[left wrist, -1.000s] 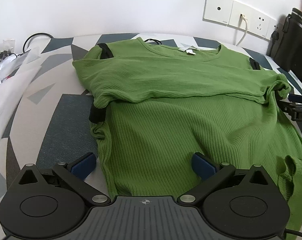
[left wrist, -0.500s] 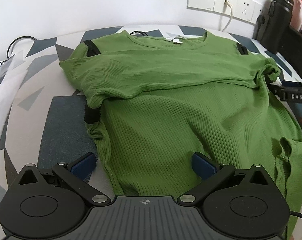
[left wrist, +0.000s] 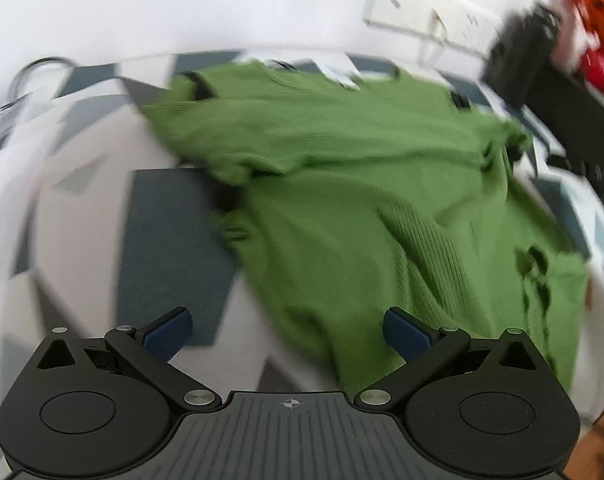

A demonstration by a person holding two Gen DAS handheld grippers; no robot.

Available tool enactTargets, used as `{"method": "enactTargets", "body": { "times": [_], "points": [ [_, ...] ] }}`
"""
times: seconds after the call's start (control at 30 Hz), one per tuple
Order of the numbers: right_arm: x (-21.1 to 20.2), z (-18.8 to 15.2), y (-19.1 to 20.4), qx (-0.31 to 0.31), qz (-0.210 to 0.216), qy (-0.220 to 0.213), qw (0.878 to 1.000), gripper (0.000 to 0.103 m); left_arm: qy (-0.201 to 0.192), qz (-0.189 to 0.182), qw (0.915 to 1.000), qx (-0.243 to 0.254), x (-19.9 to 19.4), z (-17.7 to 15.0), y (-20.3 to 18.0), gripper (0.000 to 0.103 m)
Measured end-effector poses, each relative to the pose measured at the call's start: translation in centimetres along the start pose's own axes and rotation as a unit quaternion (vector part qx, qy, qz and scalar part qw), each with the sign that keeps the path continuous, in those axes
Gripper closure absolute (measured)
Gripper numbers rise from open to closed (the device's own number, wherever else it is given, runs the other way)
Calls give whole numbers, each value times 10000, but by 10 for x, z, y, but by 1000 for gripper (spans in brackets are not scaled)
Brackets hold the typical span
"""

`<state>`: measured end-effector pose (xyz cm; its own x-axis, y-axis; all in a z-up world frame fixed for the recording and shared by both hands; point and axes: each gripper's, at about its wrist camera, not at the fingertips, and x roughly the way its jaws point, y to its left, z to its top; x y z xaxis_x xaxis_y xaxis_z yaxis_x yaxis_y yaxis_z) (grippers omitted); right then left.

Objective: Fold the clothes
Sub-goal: 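Grasp the sweater hem with the right tool while the left tool grasps the hem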

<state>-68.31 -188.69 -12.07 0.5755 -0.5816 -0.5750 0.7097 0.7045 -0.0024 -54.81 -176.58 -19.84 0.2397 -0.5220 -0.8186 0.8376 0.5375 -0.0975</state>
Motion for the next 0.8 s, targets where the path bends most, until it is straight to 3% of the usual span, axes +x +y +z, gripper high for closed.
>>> {"method": "enactTargets", "body": {
  "times": [0.07, 0.13, 0.3, 0.33, 0.4, 0.43, 0.57, 0.6, 0.63, 0.7, 0.8],
  "points": [
    [-23, -6, -3, 389, -18, -227, 9990, 1, -69, -35, 10000, 9, -16, -7, 1, 1],
    [-37, -12, -3, 510, 225, -206, 9982, 1, -12, -28, 10000, 59, -26, -15, -1, 1],
    [-58, -27, 5, 327, 1163, 169, 9925, 3, 281, -129, 9995, 32, -24, -30, -12, 27],
    [-59, -31, 10, 188, 1291, 249, 9911, 10, 342, -171, 9993, 16, -23, -32, -13, 30],
    [-61, -38, 20, -89, 1544, 408, 9871, 28, 412, -274, 9988, 24, -19, -33, -17, 51],
    [-60, -41, 24, -200, 1643, 496, 9850, 33, 473, -289, 9985, 3, -16, -33, -18, 54],
    [-53, -47, 35, -286, 1827, 747, 9799, 36, 526, -314, 9981, -44, -11, -33, -23, 56],
    [-51, -49, 37, -300, 1863, 803, 9788, 47, 537, -329, 9980, 26, -10, -32, -25, 80],
    [-48, -50, 38, -333, 1854, 877, 9782, 69, 576, -378, 9976, 97, -8, -30, -27, 95],
    [-46, -54, 36, -341, 1681, 1015, 9799, 91, 551, -469, 9974, -12, -9, -26, -26, 100],
    [-49, -50, 23, 107, 1604, 888, 9830, 94, 212, -318, 9991, -155, -17, -15, -17, 100]
  ]
}}
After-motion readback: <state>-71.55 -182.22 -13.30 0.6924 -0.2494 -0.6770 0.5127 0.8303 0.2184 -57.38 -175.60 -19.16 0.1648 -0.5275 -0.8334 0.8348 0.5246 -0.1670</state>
